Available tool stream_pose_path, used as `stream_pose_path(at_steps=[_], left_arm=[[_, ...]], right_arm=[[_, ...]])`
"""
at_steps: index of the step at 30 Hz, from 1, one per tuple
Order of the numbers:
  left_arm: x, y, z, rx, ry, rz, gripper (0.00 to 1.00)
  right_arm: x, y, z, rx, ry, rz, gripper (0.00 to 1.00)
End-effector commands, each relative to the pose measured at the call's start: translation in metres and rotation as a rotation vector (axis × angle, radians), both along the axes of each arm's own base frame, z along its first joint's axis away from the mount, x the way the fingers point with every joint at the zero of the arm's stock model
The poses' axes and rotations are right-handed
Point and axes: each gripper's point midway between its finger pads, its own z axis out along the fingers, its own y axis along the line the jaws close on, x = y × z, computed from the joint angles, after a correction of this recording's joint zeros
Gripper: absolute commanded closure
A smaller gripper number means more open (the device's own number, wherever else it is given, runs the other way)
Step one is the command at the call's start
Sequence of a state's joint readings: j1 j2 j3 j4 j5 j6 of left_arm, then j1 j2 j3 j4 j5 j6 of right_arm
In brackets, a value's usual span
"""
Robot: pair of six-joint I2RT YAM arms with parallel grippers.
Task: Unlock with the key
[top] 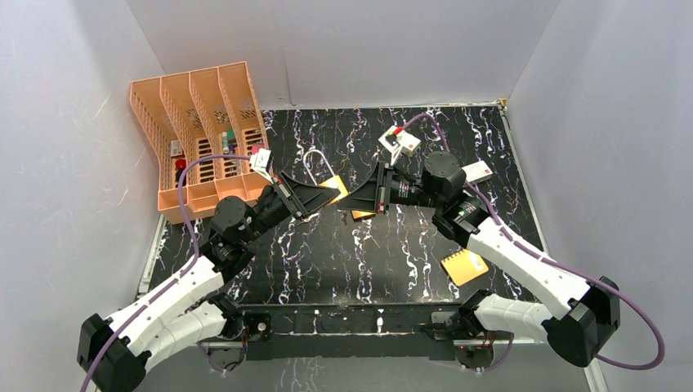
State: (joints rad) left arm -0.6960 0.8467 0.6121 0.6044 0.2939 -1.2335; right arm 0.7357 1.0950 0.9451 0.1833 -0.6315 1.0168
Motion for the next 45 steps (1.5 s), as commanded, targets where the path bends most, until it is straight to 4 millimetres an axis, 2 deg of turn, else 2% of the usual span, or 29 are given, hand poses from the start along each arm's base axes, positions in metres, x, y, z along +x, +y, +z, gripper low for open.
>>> stream_pose_path(at_steps=[1,4,8,24,37,45], left_arm=[[-0.012,0.012,0.046,-0.118,-0.143,0.011,1.00],[-0.013,0.012,0.045,-0.118,-0.142,0.011,1.00],[-0.014,0.013,0.045,-0.123,-0.148,0.011,1.00],[-0.018,0.015,0.072,-0.268,-0.252,-0.012,1.00],[-0.029,0.005,0.090,-0.330,-0.346,-0.119,1.00],[-0.044,-0.001,0.100,-0.372,-0.435,-0.217,1.00]], right_arm=[[0.000,0.002,0.021,0.066,-0.052,0.003,0.92],[0.000,0.002,0.020,0.068,-0.049,-0.003,1.00],[0.000,0.001,0.022,0.077,-0.045,-0.006,1.00],[-0.025,-0.016,0.093,0.379,-0.168,0.048,1.00],[-0.041,-0.029,0.123,0.525,-0.208,0.093,1.00],[-0.053,-0.036,0.143,0.612,-0.225,0.146,1.00]])
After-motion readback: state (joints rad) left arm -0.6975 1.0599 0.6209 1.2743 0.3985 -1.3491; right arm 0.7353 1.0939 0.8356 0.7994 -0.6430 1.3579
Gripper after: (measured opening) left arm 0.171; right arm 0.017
